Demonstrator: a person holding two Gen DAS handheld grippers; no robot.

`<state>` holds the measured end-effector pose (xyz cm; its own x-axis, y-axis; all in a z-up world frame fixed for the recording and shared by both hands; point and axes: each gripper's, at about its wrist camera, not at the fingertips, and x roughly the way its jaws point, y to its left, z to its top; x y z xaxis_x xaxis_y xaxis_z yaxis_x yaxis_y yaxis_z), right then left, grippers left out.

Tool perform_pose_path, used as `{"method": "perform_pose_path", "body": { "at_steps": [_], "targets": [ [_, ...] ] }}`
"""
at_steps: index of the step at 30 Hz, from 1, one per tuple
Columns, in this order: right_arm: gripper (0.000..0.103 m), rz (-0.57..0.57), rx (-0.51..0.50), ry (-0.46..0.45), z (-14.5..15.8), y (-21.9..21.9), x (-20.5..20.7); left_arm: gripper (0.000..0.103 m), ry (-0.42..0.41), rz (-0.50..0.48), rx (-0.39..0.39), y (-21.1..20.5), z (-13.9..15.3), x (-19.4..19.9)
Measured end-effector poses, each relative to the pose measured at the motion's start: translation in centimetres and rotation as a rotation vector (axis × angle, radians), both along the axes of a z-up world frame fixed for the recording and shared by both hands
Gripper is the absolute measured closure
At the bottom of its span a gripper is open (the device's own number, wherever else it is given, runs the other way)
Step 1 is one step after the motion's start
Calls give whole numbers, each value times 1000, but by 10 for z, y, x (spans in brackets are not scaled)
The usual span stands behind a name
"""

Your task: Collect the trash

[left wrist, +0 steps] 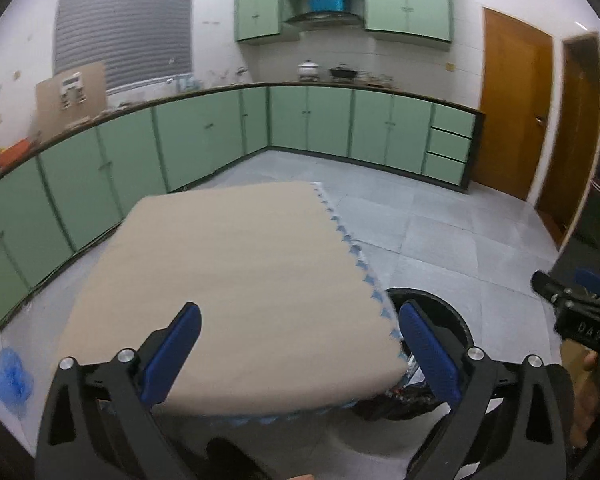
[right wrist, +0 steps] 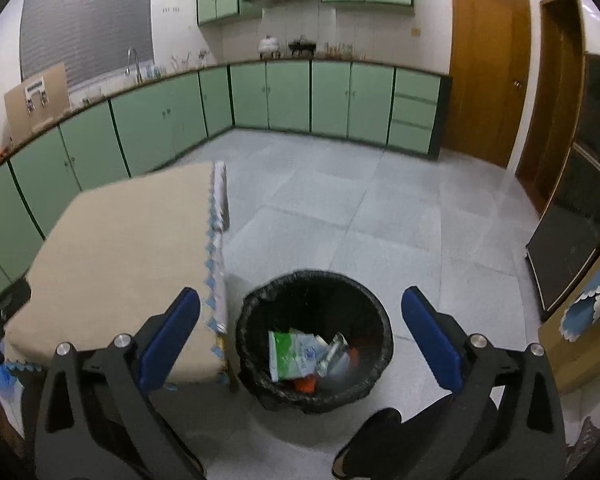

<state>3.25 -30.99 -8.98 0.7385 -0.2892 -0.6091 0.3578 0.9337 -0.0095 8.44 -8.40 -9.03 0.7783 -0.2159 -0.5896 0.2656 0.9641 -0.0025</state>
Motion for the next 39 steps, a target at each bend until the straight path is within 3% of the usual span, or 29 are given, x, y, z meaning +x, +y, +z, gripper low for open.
{"method": "perform_pose_path", "body": {
  "at_steps": [7,13,24,39],
  "targets": [
    [5,53,34,-32,27,32,-18,6,-96,135,-13,51,34,-46],
    [5,77,-6,-72,49,55,-36,6,-128,168,-15,74,66,-75],
    [5,34,-97,-182,92,80,-83,6,-171,210,-38,79,103,-99],
    [5,1,-66,-196,99,57,-75,6,-234,242,-29,80,125,-104]
  ]
}}
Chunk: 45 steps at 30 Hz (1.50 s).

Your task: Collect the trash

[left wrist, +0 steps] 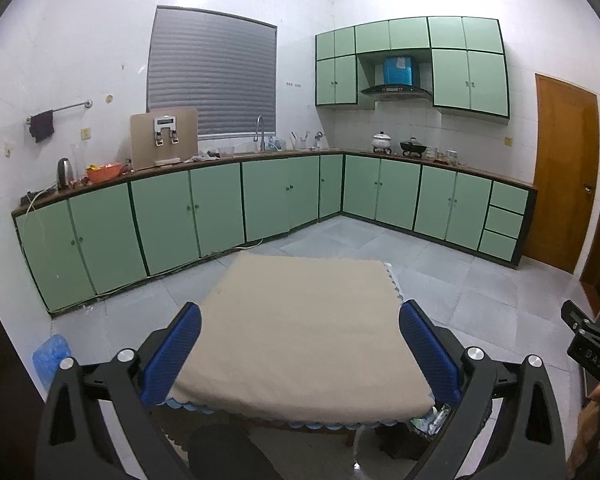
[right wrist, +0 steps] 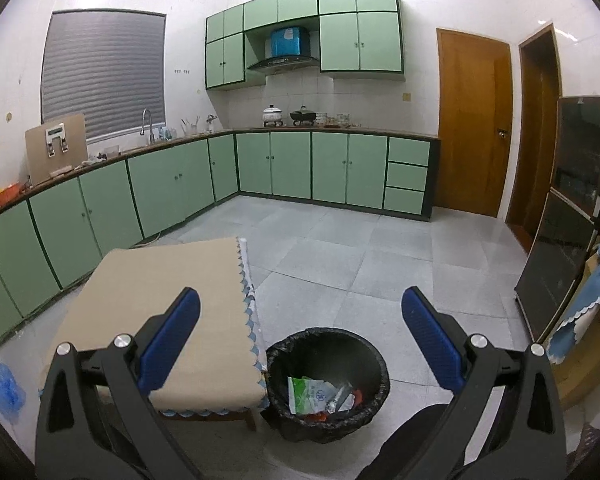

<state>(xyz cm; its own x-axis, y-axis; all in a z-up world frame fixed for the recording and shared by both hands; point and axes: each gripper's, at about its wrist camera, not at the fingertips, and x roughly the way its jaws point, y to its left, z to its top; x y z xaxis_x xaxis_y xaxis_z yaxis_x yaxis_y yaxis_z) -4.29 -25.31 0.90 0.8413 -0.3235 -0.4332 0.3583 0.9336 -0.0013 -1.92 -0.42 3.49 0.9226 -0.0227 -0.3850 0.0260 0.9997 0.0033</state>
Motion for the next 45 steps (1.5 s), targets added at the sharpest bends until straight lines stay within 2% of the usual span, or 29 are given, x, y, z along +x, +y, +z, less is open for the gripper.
{"method": "perform_pose_path", "body": {
  "at_steps": [8,17,45],
  "targets": [
    [5,-23,5,-10,7,-2,7,6,4,-3,-6,-2,-5,5],
    [5,-53,-1,-10,8,-6,7,6,47,-30,-7,-8,-18,16],
    [5,-52,-17,5,2,-6,10,6,43,-55,-9,-11,-19,22]
  ]
}}
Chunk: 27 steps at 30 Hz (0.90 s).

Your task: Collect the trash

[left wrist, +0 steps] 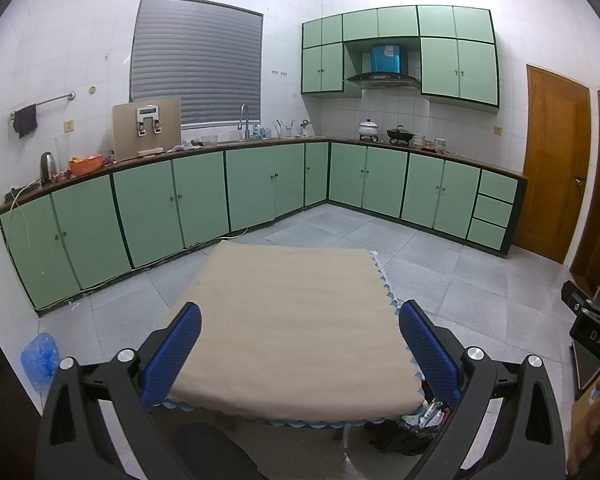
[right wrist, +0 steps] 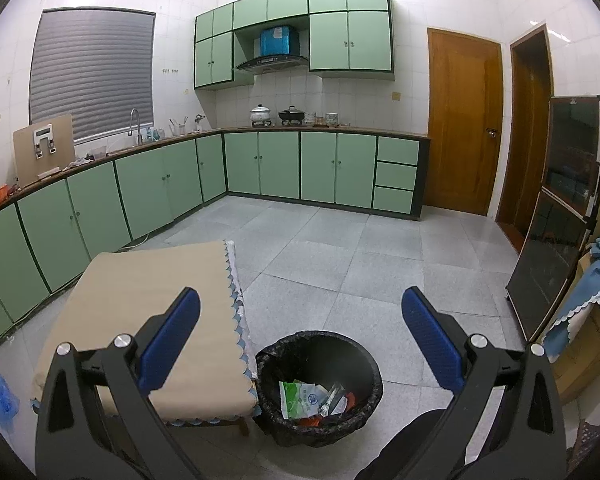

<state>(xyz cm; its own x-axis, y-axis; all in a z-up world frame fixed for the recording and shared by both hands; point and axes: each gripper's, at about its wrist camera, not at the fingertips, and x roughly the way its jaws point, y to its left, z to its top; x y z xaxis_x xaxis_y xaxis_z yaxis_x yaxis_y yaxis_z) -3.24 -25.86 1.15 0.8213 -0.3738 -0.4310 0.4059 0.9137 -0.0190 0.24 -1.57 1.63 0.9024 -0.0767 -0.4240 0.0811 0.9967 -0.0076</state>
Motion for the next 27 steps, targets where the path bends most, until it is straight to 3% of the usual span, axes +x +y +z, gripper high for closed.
{"method": "perform_pose_path", "body": {
  "at_steps": [27],
  "targets": [
    [5,-5,8,-7,2,0,0,6,-10,-2,3,-2,2,-2]
  ]
}}
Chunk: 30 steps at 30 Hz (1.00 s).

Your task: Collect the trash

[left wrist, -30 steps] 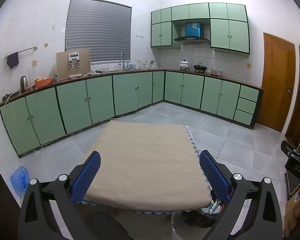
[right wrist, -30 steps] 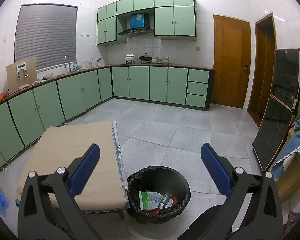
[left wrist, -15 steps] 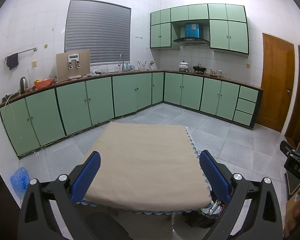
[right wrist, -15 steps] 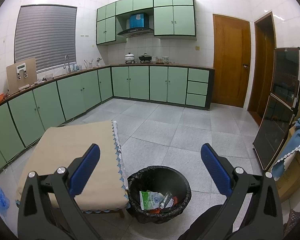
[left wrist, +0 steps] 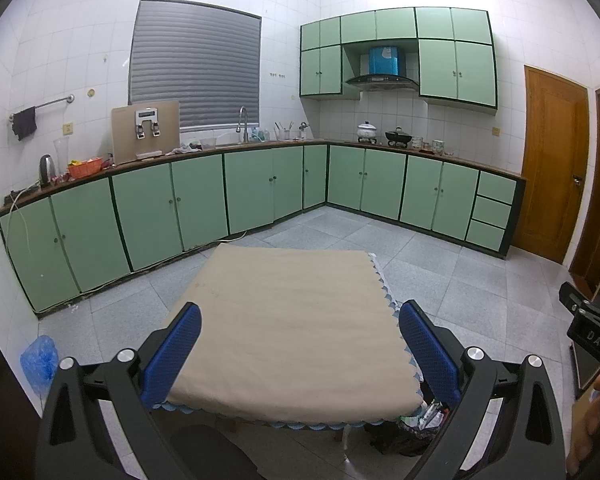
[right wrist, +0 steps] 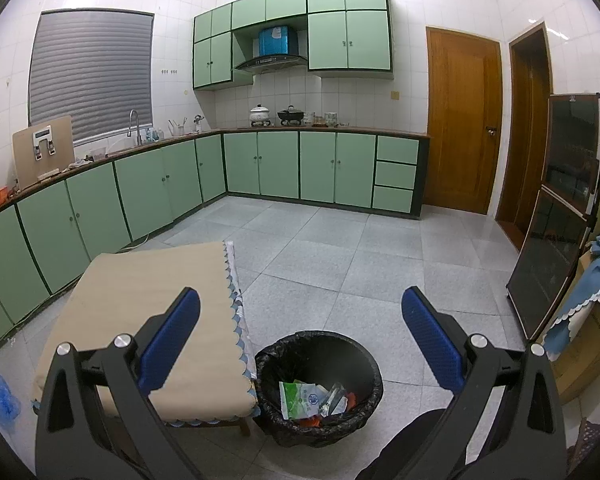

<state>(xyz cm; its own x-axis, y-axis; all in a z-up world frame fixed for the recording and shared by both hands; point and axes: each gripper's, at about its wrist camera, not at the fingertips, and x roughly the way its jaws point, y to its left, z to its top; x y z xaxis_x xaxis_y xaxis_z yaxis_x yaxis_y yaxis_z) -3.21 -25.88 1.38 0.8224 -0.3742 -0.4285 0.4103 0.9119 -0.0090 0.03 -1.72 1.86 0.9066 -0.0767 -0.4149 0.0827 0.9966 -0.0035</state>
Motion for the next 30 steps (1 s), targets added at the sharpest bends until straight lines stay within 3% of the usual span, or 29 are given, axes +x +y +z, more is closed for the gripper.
{"method": "perform_pose_path", "body": {
  "at_steps": [30],
  "targets": [
    [5,0,-6,-5,4,-3,-1,6,-3,-1,-1,0,4,1]
  ]
}}
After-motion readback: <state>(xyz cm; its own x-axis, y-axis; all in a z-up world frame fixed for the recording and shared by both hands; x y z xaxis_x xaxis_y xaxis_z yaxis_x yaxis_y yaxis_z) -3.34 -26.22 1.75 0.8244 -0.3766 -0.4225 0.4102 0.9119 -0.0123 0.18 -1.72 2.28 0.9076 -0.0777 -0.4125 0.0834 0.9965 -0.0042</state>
